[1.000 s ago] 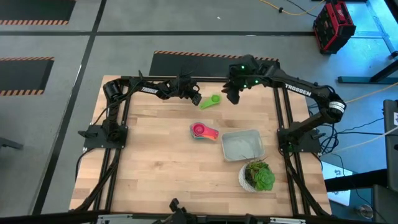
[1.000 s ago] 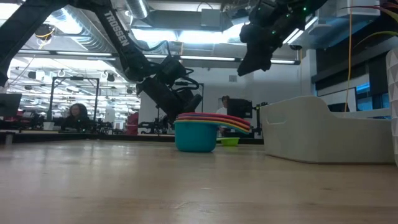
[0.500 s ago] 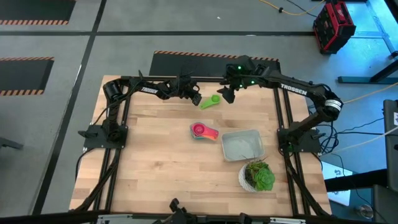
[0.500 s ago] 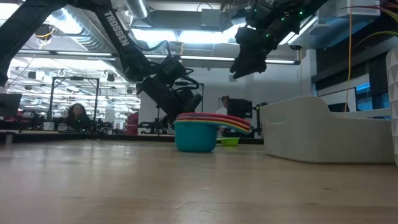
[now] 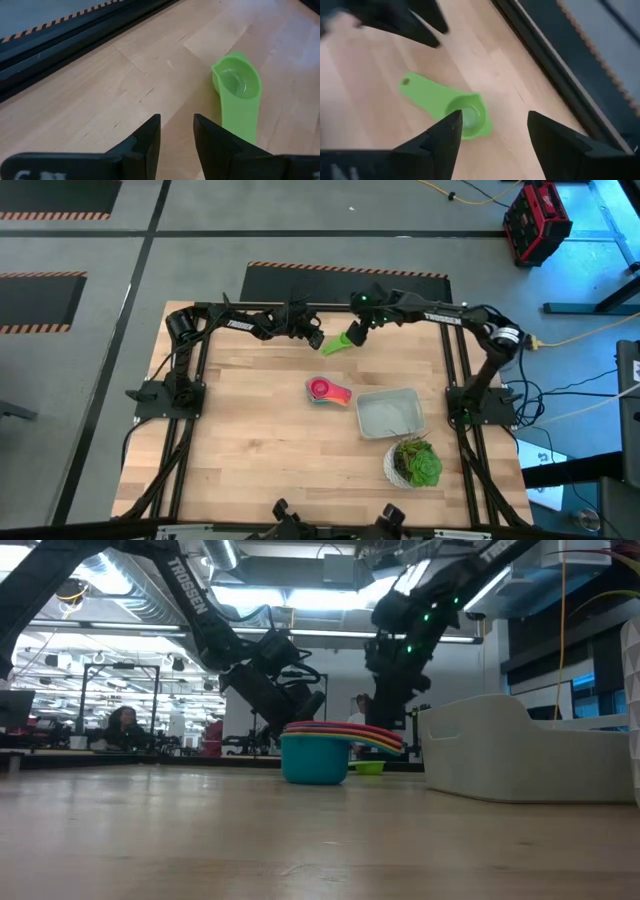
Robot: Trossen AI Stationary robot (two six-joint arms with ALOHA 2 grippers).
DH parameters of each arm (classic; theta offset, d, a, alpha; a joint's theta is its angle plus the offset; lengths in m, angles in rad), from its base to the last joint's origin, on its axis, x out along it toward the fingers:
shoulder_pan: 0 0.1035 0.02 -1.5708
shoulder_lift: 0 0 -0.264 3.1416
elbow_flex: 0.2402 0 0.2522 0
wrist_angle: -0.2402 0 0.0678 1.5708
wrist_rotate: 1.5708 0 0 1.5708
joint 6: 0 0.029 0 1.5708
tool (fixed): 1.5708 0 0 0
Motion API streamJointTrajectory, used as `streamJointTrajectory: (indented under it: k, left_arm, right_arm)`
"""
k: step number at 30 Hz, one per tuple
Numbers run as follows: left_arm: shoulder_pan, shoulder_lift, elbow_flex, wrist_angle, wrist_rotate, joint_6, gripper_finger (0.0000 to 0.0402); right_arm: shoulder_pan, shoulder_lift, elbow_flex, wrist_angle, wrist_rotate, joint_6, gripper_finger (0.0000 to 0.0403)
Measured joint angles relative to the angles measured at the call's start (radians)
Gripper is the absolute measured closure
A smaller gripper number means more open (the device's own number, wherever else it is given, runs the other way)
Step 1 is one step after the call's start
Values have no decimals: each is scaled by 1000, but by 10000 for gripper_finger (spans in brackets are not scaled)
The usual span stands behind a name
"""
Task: Nest measuring cups in basket
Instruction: Stack the green measuring cup on top of the pink measuring cup
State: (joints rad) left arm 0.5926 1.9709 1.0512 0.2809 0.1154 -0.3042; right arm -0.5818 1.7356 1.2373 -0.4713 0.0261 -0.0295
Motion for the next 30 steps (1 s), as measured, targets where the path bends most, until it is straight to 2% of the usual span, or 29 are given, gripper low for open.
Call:
streamJointTrajectory:
  k: [5, 13, 30]
  left_arm:
    - [0, 0, 0, 1, 0, 0, 292]
    - [0, 0, 0, 1, 0, -1, 292]
    - [0, 0, 0, 1, 0, -1, 292]
  right_arm:
    - [-24, 72, 0, 7, -53, 75, 175]
    - [-27, 156, 0, 43, -54, 77, 175]
    - [-31, 219, 0, 72, -47, 82, 175]
